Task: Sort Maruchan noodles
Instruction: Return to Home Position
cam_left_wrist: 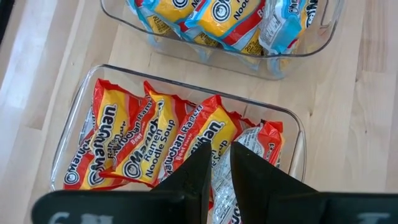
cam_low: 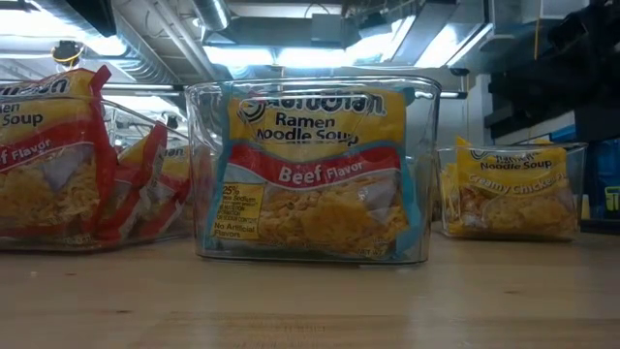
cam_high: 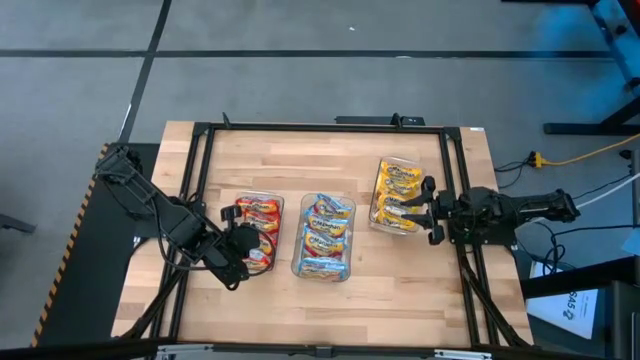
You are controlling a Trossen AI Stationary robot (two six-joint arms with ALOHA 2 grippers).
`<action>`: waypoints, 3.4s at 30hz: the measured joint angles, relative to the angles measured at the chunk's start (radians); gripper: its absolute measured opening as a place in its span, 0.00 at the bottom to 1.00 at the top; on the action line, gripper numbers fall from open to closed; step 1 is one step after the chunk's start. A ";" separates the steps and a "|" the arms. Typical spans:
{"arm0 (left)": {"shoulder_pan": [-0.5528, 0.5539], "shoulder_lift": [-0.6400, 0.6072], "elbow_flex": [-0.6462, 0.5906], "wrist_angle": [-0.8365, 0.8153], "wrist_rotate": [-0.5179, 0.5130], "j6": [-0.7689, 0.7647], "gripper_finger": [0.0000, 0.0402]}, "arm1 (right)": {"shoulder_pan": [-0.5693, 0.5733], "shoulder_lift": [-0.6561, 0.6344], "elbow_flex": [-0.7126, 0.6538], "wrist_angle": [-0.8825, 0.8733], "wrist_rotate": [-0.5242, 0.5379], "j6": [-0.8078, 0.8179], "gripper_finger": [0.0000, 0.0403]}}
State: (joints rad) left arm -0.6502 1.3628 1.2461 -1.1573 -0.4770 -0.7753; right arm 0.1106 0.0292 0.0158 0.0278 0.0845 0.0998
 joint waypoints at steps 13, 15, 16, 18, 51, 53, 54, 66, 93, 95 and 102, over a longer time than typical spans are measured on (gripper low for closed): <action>0.012 -0.247 -0.384 0.717 -0.311 0.239 0.13 | 0.000 0.000 0.000 -0.005 0.000 0.000 0.40; 0.020 -0.337 -0.535 0.997 -0.256 0.385 0.13 | 0.000 0.000 0.000 -0.005 0.000 0.000 0.40; 0.030 -0.382 -0.613 1.141 -0.226 0.458 0.13 | 0.000 0.000 0.000 -0.006 0.000 0.000 0.40; 0.058 -0.465 -0.752 1.399 -0.139 0.587 0.13 | 0.000 0.000 0.000 -0.006 0.000 0.000 0.40; 0.556 -1.340 -1.239 1.353 0.547 0.651 0.13 | 0.001 0.000 0.000 -0.007 0.002 0.000 0.40; 0.557 -1.339 -1.239 1.351 0.547 0.651 0.13 | 0.001 0.000 0.000 -0.007 0.002 0.000 0.40; 0.557 -1.339 -1.239 1.351 0.547 0.651 0.13 | 0.001 0.000 0.000 -0.007 0.002 0.000 0.40; 0.557 -1.339 -1.239 1.352 0.546 0.652 0.13 | 0.001 0.000 0.000 -0.007 0.002 0.000 0.40; 0.557 -1.338 -1.239 1.352 0.545 0.653 0.13 | 0.000 0.000 0.000 -0.007 0.002 0.000 0.40; 0.557 -1.338 -1.239 1.352 0.545 0.653 0.13 | 0.001 0.000 0.000 -0.007 0.002 0.000 0.40; 0.557 -1.338 -1.239 1.352 0.545 0.653 0.13 | 0.000 0.000 0.000 -0.007 0.002 0.000 0.40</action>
State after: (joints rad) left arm -0.0937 0.0246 0.0074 0.1944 0.0681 -0.1226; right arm 0.1110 0.0292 0.0162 0.0204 0.0860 0.0994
